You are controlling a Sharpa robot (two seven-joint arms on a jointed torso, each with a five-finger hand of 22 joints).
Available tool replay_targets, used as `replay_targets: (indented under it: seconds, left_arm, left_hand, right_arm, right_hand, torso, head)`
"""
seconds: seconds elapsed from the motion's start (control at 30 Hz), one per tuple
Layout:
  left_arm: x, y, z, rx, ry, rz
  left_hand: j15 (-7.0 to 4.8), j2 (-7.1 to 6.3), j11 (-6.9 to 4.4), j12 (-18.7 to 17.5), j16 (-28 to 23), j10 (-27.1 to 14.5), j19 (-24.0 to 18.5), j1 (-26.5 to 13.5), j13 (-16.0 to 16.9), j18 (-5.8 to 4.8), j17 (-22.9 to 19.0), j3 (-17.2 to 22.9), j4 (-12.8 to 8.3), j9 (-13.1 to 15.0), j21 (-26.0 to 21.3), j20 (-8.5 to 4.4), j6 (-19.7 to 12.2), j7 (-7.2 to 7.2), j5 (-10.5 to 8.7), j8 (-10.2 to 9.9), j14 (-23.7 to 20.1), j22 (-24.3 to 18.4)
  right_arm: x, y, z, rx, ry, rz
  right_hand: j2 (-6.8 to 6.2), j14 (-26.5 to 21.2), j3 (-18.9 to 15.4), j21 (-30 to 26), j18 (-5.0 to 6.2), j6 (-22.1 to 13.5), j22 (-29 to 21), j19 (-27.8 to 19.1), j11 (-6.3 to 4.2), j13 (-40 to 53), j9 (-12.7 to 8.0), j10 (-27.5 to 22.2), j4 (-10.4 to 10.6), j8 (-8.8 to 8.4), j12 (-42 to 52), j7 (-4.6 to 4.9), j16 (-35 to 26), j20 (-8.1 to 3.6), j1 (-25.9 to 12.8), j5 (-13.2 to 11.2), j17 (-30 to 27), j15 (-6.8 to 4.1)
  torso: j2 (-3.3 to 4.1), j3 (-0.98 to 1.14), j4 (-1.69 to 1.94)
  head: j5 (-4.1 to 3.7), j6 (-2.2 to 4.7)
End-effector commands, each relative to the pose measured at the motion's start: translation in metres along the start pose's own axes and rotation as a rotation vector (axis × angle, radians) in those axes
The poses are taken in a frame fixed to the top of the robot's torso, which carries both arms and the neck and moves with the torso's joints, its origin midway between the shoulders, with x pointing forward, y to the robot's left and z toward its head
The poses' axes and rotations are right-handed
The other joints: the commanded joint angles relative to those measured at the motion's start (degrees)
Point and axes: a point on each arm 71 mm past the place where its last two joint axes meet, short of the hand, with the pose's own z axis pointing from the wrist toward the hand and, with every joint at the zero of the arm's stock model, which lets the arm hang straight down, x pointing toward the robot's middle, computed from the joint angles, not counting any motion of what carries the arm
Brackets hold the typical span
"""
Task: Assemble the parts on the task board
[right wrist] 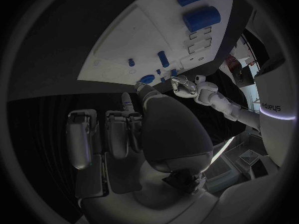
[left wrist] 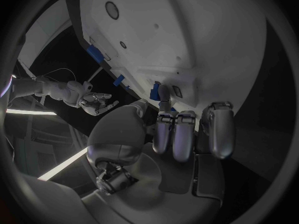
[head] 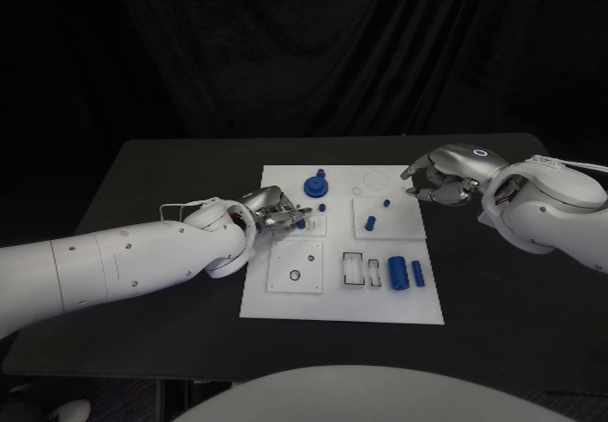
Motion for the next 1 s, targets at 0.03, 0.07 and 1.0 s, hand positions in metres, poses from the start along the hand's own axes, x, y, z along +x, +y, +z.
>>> replay_targets:
  seconds: [0.03, 0.07, 1.0]
  left_arm:
    - [0.0032, 0.0000, -0.0006, 0.014, 0.019, 0.003]
    - [0.0031, 0.0001, -0.0006, 0.014, 0.019, 0.003]
    - [0.0013, 0.0001, -0.0005, 0.047, 0.007, 0.002]
  left_hand:
    - [-0.05, 0.35, 0.33, 0.1, 0.1, 5.9, 0.0, -1.1, 15.0, -0.28, 15.1, -1.0, 0.0, -0.1, -0.4, 0.09, 0.4, -0.10, -0.50, -0.3, 6.0, 8.4]
    - [-0.04, 0.56, 0.34, 0.1, 0.1, 5.9, 0.0, -1.6, 15.0, -0.27, 15.1, -1.4, 0.0, -0.1, -0.4, 0.09, 0.4, -0.09, -0.75, -0.4, 6.0, 8.4]
    - [-0.63, 7.57, -0.42, 0.1, 0.1, 5.9, 0.7, -2.9, 15.0, -0.42, 15.1, -9.6, 0.0, 11.4, -0.5, -0.41, -1.9, -1.06, 6.17, 8.5, 6.0, 9.6]
  right_arm:
    - [0.0017, -0.0016, -0.0005, 0.021, 0.010, 0.007]
    - [0.0017, -0.0016, -0.0005, 0.021, 0.010, 0.007]
    - [0.0019, -0.0024, -0.0007, 0.026, 0.014, 0.007]
  right_hand:
    - [-0.22, 5.7, 0.3, -0.4, -0.74, 0.3, 14.8, 5.6, 0.50, 14.1, -0.1, 5.2, 0.0, -0.37, -0.3, 0.06, -0.2, 0.32, 0.4, 0.3, 13.8, 0.36]
    - [-0.22, 5.7, 0.3, -0.4, -0.74, 0.3, 14.8, 5.6, 0.50, 14.1, -0.1, 5.2, 0.0, -0.37, -0.3, 0.06, -0.2, 0.32, 0.4, 0.3, 13.8, 0.36]
    - [-0.02, 5.7, 0.5, -0.5, -0.70, 0.5, 14.8, 5.5, 0.50, 14.1, -0.1, 5.2, 0.0, -0.33, -0.4, 0.05, -0.2, 0.32, 0.3, 0.5, 13.7, 0.36]
  torso:
    - [0.00, -0.01, -0.03]
    - [0.00, -0.02, -0.04]
    - [0.00, -0.01, -0.01]
  head:
    - [0.11, 0.00]
    - [0.12, 0.00]
    - [0.00, 0.00]
